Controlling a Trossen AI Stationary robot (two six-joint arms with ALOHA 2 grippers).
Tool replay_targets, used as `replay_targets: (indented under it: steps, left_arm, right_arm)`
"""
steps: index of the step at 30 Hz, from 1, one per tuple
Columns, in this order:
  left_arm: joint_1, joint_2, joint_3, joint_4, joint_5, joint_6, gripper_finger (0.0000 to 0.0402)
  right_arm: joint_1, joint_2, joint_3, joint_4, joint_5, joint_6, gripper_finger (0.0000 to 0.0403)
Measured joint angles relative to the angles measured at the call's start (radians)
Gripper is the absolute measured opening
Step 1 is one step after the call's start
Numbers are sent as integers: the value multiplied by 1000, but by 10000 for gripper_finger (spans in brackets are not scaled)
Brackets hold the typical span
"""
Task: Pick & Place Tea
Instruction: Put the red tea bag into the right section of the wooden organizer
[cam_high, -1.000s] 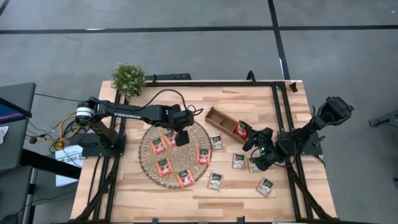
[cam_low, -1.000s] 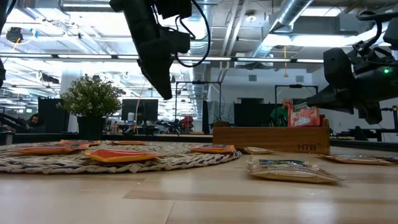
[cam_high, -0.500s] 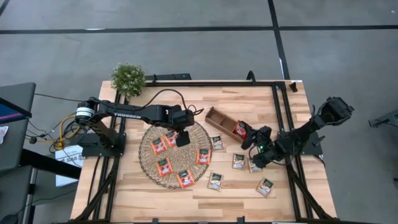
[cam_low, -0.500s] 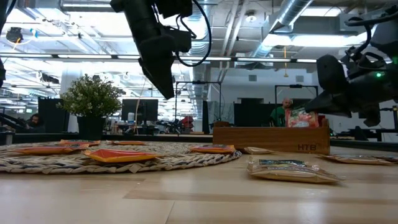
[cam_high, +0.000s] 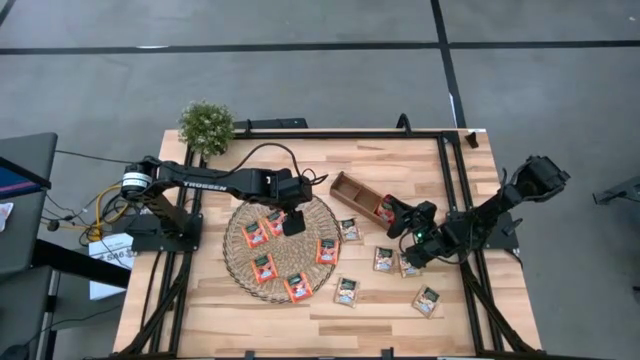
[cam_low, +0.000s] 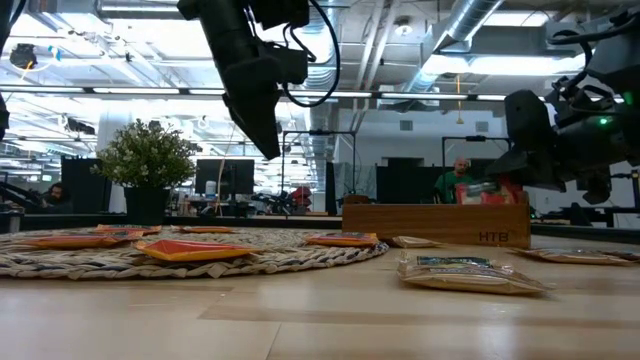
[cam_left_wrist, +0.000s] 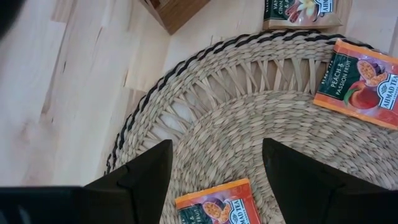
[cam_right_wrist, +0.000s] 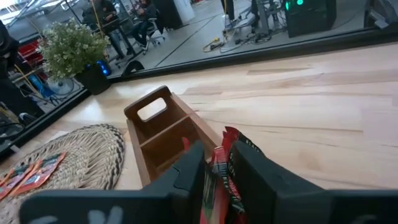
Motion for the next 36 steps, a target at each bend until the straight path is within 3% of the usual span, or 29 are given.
replay_targets:
  steps: [15,25,29,33,36]
  left_arm:
    - [0,0,0,0,3,10,241]
    - [0,0,0,1,54,-12,241]
    - [-6,0,0,10,54,-21,241]
    - [-21,0,0,33,55,-38,241]
    - [-32,0,0,40,56,-45,241]
  right_arm:
    - [24,-23,31,14,37,-51,81]
    - [-37,-261,87,14,23,-500,81]
    - [-104,-341,88,-19,-109,-589,81]
    - [-195,-357,88,-102,-301,-554,81]
    - [-243,-354,87,-149,-372,-525,81]
